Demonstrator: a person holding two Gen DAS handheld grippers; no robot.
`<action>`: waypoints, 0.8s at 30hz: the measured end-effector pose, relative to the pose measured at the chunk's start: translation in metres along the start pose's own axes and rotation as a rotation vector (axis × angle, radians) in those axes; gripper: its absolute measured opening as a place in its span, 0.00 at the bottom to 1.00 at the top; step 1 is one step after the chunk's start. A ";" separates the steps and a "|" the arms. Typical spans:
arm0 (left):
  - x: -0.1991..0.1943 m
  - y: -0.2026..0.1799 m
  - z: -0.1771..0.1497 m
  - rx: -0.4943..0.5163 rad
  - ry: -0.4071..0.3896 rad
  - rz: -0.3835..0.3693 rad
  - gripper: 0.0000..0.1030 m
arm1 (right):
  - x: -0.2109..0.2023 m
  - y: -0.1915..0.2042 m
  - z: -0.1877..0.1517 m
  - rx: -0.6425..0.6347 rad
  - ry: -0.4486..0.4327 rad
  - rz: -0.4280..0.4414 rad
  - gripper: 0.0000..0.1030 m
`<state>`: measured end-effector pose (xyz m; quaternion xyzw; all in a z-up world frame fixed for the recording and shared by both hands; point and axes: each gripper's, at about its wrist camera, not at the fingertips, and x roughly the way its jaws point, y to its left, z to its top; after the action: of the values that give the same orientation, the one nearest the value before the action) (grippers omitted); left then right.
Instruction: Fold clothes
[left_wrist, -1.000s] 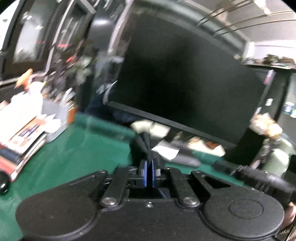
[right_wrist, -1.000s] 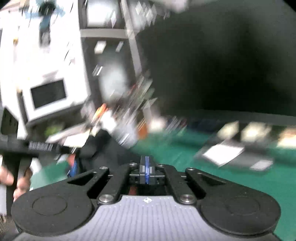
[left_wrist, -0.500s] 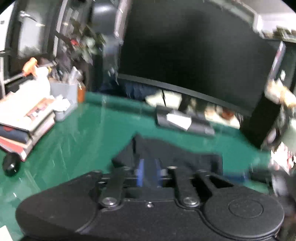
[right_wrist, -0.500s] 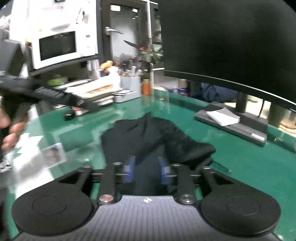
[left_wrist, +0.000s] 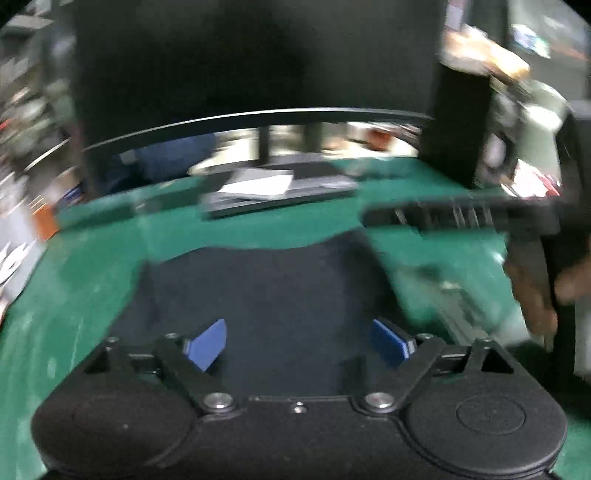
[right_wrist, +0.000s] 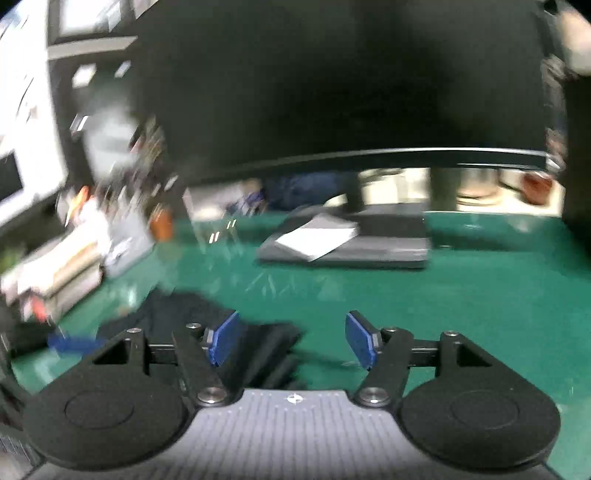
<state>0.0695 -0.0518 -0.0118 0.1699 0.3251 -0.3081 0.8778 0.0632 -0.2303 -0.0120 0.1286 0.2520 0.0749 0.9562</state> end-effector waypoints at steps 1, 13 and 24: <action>0.011 -0.006 0.001 0.024 0.023 0.012 0.82 | -0.002 -0.007 0.001 0.019 0.000 -0.004 0.60; -0.045 0.054 -0.021 -0.309 -0.167 -0.035 0.05 | 0.037 -0.017 -0.009 0.172 0.170 0.170 0.38; -0.081 0.068 -0.024 -0.372 -0.253 0.023 0.05 | 0.046 0.078 -0.038 -0.294 0.202 0.154 0.29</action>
<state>0.0538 0.0465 0.0322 -0.0314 0.2614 -0.2514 0.9314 0.0774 -0.1378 -0.0431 -0.0019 0.3224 0.1965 0.9260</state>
